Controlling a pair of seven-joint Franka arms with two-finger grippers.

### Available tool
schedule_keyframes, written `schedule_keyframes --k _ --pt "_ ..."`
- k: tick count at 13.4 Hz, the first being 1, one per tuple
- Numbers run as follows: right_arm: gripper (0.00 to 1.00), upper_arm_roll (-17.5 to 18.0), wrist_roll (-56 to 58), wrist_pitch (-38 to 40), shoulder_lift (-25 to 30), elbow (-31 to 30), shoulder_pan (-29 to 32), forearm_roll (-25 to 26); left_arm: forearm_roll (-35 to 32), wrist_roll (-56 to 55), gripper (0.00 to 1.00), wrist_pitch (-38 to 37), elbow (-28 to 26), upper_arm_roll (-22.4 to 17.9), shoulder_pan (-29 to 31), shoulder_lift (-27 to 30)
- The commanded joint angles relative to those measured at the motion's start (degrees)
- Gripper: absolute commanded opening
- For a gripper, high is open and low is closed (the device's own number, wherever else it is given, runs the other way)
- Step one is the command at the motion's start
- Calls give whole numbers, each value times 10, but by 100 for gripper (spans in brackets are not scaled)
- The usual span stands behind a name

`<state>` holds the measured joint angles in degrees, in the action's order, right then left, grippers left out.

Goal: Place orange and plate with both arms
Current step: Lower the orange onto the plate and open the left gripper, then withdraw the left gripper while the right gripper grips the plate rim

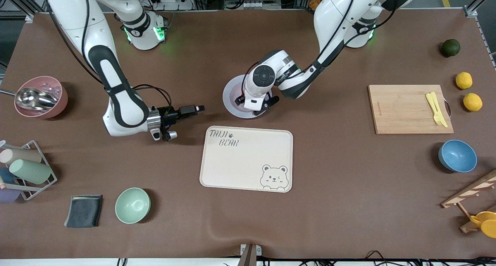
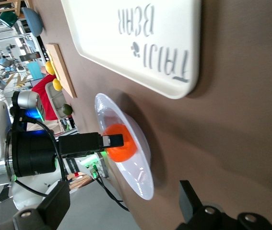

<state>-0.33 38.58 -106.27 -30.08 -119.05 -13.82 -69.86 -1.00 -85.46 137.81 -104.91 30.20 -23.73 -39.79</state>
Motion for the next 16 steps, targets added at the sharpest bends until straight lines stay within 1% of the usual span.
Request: schedule_keyframes --k 1,3,5,6,7,9,10,11,13,15,16 --pt "99 -4 11 -27 11 -16 -28 -30 -16 -31 100 -31 -2 -5 3 54" --pt "98 -4 11 -68 9 -22 -58 -45 -16 -40 100 -70 -2 -5 15 107" --pt "98 -4 21 -105 10 -33 -97 -91 -17 -32 100 -112 -2 -5 44 171" --pt "95 -4 42 -108 6 -38 -102 -108 -18 -22 100 -132 0 -5 66 200" --pt "90 -4 60 -111 5 -44 -105 -123 -20 8 100 -156 4 -5 90 221" --pt "87 -4 75 -129 1 -55 -124 -143 -20 101 100 -198 8 -5 140 261" --pt "85 -4 81 -136 -1 -57 -125 -144 -20 151 100 -215 13 -4 168 275" --pt "79 -4 83 -137 -2 -58 -125 -144 -20 198 100 -229 21 -5 194 287" --pt "79 -4 84 -134 -2 -63 -125 -146 -20 273 100 -245 33 -5 237 305" --pt "77 -3 84 -131 -2 -72 -125 -147 -20 327 100 -256 46 -6 264 310" --pt "73 -3 84 -131 -2 -72 -125 -151 -21 333 100 -268 54 -6 270 310"
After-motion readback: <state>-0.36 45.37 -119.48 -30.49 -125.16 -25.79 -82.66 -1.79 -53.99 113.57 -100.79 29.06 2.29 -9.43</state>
